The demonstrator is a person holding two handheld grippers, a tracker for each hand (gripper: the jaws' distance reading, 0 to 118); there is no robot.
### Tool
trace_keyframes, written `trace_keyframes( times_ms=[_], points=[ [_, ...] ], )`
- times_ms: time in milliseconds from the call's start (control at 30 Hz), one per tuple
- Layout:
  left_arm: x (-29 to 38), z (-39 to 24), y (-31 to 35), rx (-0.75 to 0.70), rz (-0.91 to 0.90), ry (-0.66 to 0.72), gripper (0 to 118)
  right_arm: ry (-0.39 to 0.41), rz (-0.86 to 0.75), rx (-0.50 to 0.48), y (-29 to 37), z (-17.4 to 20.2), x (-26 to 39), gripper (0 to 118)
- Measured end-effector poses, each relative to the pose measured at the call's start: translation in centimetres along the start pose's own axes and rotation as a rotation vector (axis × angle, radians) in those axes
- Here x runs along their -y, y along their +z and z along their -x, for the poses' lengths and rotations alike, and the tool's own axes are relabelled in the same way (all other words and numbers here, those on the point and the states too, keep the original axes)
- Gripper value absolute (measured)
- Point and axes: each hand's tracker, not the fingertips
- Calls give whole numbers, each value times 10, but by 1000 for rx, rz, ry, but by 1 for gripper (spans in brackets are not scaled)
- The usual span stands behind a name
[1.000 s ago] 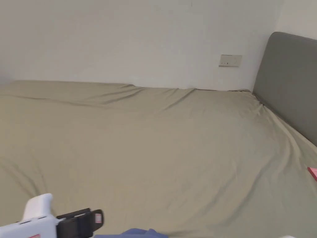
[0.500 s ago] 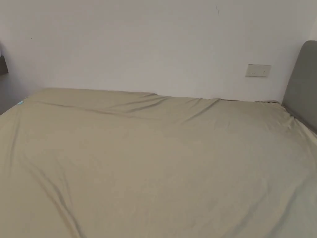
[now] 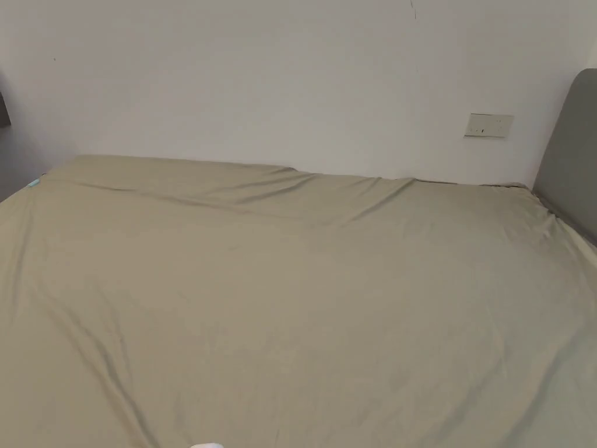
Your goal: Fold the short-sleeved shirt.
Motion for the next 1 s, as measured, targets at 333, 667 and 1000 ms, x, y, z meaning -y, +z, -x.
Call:
trace_keyframes(
  times_ms=[333, 667, 1000],
  points=[
    [-8, 77, 83, -54, -111, 144, 13, -26, -237, 8, 77, 4, 17, 7],
    [-3, 229, 264, -292, -236, 343, 13, -26, -344, 91, 128, 19, 23, 7],
    [-4, 276, 363, -822, -159, 387, 14, -76, -386, 153, 137, 38, 53, 7]
  ],
)
